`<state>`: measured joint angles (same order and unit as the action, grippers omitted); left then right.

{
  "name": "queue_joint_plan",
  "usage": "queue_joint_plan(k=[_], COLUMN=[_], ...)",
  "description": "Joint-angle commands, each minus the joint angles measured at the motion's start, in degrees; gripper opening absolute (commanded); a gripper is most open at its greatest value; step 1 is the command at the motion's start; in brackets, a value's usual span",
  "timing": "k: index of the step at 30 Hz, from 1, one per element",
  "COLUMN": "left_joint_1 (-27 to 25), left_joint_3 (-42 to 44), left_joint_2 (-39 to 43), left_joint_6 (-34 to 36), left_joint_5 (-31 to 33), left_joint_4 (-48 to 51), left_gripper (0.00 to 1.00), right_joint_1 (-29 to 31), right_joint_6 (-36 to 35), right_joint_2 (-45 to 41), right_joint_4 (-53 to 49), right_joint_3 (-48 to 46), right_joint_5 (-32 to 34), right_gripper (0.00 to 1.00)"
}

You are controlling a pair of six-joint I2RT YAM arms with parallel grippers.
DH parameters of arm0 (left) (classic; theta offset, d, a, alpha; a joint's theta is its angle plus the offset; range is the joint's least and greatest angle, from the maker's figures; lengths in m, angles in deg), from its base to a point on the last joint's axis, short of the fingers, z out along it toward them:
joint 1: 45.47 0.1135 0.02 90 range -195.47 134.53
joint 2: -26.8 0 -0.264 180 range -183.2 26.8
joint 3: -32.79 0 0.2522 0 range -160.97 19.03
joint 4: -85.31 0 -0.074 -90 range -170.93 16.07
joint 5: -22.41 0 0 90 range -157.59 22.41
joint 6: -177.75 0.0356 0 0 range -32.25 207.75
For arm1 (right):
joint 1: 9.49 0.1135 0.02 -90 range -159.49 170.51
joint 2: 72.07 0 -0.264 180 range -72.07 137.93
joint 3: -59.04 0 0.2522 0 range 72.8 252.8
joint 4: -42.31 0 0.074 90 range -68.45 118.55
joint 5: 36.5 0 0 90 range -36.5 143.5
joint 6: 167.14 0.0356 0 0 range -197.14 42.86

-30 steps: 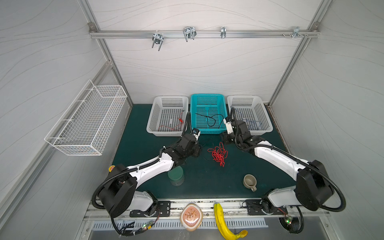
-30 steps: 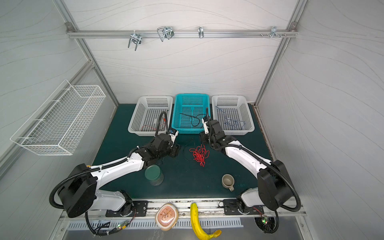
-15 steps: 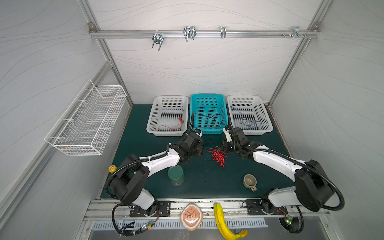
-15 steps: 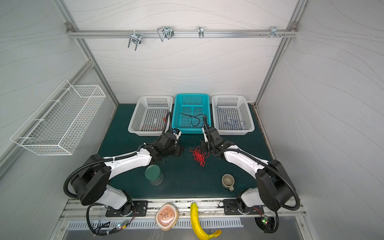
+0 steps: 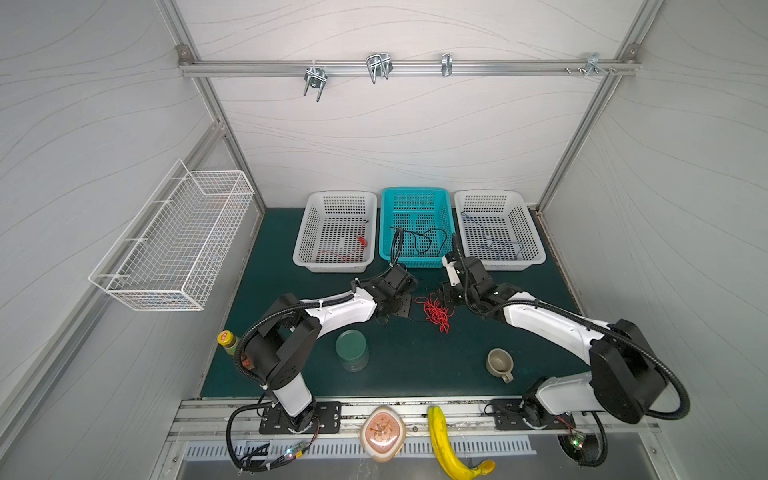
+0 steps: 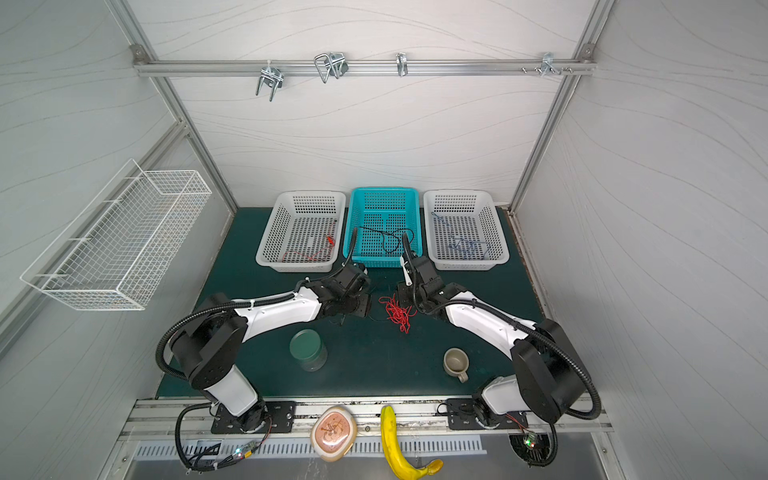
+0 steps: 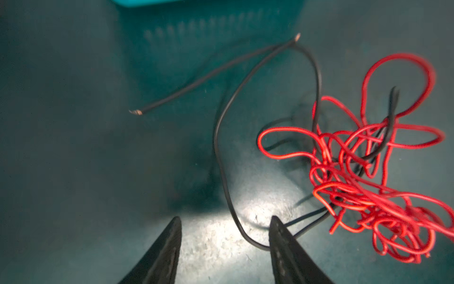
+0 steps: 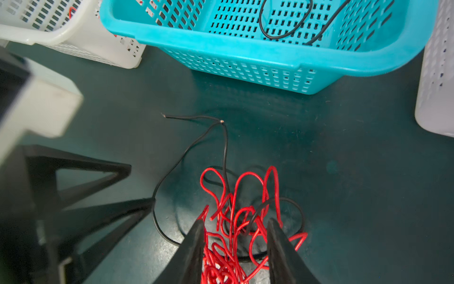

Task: Untangle the cables
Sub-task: 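Grasp the black wire with the left gripper while the right grips the red tangle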

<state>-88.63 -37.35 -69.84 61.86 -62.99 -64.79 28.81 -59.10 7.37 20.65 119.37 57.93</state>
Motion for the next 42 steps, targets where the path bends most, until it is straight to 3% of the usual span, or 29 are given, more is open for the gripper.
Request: queue_joint_plan(k=[1,21,33,42], left_joint_1=[-0.68,-0.86,-0.85,-0.84], left_joint_3=[-2.94,-4.00,-5.00,-4.79], left_joint_2=[-1.84,-5.23,-5.81,-4.06], left_joint_6=[-3.88,-6.10,-5.20,-4.18], left_joint_5=[-1.02,-3.90,-5.58,-3.79], left_joint_4=[3.23,1.72,1.28,1.44], left_gripper=[0.58,0.38,0.08,0.00], right_joint_1=[0.57,1.15,2.93,6.06], right_joint_6=[0.00,-1.10,-2.99,-4.43], right_joint_2=[0.36,1.65,1.59,3.30], right_joint_4=[0.88,3.49,3.19,-1.15], right_joint_3=[0.13,0.60,0.48,0.88], right_joint_5=[0.94,-1.53,-6.16,-4.10], right_gripper=[0.43,0.44,0.45,0.53])
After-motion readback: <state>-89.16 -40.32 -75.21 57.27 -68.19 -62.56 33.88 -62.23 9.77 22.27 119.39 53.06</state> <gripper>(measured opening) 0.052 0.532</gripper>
